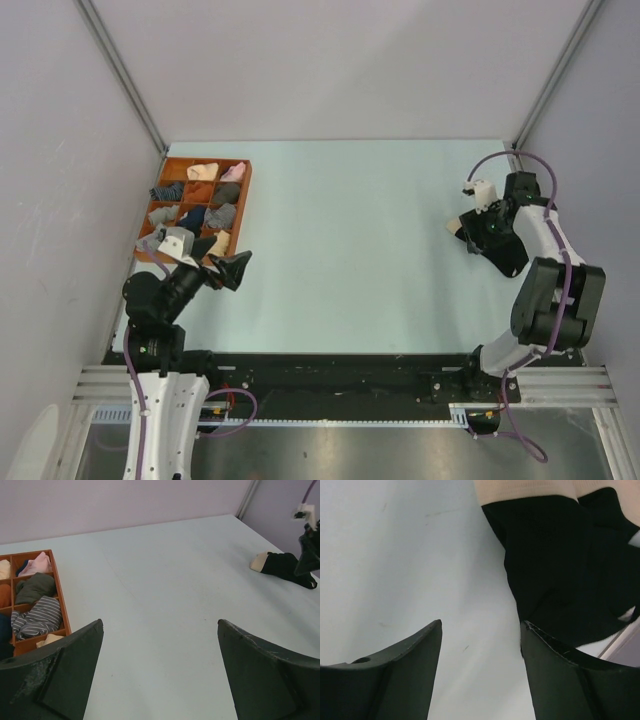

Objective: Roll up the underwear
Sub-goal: Pick up the underwear from the corner of the board.

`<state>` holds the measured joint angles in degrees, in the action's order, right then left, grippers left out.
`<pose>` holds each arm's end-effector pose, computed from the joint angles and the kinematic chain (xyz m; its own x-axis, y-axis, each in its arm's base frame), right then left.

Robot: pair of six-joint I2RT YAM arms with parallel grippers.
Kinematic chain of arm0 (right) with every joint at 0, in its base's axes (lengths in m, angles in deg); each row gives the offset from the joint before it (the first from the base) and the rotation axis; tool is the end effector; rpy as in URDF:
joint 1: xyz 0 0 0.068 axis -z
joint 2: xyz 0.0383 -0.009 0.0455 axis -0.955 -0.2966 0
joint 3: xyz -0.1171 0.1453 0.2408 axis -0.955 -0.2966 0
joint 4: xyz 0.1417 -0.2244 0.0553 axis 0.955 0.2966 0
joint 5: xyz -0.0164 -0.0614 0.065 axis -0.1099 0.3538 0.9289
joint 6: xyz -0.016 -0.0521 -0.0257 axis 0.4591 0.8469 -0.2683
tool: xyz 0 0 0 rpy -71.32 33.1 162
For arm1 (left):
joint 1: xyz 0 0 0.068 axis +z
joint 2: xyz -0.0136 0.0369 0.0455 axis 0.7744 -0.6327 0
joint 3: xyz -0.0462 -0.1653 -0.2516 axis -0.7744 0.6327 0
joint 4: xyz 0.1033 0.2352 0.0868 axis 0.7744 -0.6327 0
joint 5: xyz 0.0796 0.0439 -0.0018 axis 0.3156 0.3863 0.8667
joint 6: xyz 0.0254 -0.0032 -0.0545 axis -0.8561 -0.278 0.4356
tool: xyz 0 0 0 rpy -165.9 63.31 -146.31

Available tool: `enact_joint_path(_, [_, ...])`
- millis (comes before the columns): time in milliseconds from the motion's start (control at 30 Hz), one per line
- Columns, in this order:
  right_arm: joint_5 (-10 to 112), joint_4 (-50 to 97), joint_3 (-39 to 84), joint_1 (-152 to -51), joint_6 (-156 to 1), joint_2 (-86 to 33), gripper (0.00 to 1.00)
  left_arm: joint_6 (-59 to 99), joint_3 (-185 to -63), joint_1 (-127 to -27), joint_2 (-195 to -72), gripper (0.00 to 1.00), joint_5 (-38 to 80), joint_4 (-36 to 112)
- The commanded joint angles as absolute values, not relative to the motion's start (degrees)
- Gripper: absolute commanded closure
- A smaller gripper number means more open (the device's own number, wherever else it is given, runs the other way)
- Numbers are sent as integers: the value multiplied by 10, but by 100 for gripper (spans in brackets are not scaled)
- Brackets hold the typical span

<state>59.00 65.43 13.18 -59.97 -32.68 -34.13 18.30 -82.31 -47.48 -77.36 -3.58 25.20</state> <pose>0.3153 -0.0593 0.2644 -0.7560 -0.4394 -0.4851 -0.4641 0.8825 -0.0761 0.0919 -0.0189 0.3202 -0.0783 -0.1453 -0.9863 0.4856 0.8585 -0.1650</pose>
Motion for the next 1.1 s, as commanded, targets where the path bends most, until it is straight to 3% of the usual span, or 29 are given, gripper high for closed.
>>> enact_joint_path(0, [493, 579, 135, -633, -328, -400, 33, 193, -821, -477, -773, 0, -46, 261])
enact_joint_path(133, [455, 523, 139, -651, -329, -453, 35, 194, -819, -475, -777, 0, -48, 261])
enact_joint_path(233, [438, 502, 146, -655, -329, -483, 42, 195, -819, -477, -781, 0, -49, 260])
enact_joint_path(333, [438, 500, 152, -656, -328, -498, 59, 194, -819, -476, -783, 0, -48, 260])
enact_joint_path(367, [438, 500, 153, -658, -328, -499, 72, 194, -820, -477, -786, 0, -49, 259])
enact_joint_path(467, [448, 506, 154, -661, -324, -491, 92, 194, -820, -476, -791, 0, -48, 257])
enact_joint_path(533, [455, 509, 155, -666, -323, -461, 98, 193, -821, -476, -793, 0, -47, 256])
enact_joint_path(833, [532, 543, 253, -685, -340, -269, 100, 193, -823, -476, -800, 0, -44, 251])
enact_joint_path(967, [610, 597, 255, -774, -318, -222, 100, 192, -823, -477, -803, 0, -42, 250])
enact_joint_path(1067, [703, 670, 224, -900, -310, -260, 100, 192, -823, -475, -804, 0, -42, 250])
